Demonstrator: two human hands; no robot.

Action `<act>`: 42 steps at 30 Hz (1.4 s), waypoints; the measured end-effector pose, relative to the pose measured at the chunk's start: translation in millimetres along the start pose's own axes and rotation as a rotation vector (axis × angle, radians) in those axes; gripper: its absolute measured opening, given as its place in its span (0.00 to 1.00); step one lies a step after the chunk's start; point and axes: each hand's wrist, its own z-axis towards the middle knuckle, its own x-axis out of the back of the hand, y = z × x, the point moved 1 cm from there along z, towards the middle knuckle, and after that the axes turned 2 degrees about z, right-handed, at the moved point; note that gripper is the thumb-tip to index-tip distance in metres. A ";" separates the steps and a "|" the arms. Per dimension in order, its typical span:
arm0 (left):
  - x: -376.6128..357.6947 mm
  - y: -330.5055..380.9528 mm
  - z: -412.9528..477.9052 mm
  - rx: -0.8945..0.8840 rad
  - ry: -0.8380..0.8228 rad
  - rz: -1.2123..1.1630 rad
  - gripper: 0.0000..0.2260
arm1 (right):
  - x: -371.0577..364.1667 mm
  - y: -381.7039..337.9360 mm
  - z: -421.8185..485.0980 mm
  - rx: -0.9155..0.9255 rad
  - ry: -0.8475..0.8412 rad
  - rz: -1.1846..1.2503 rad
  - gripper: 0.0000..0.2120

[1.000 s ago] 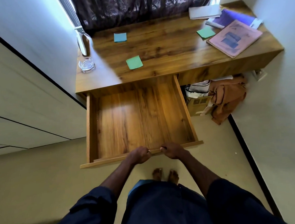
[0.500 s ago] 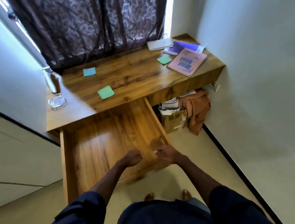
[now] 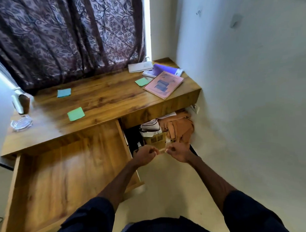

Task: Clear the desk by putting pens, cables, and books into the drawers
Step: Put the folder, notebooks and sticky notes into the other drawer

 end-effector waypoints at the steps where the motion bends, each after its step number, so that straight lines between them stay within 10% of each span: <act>1: -4.4 15.2 5.6 0.001 0.017 -0.021 0.10 | 12.3 11.9 -1.4 -0.006 0.002 0.003 0.12; 42: 138.6 3.5 418.8 0.385 0.274 -0.091 0.09 | 246.4 105.8 376.7 -0.066 0.039 0.111 0.11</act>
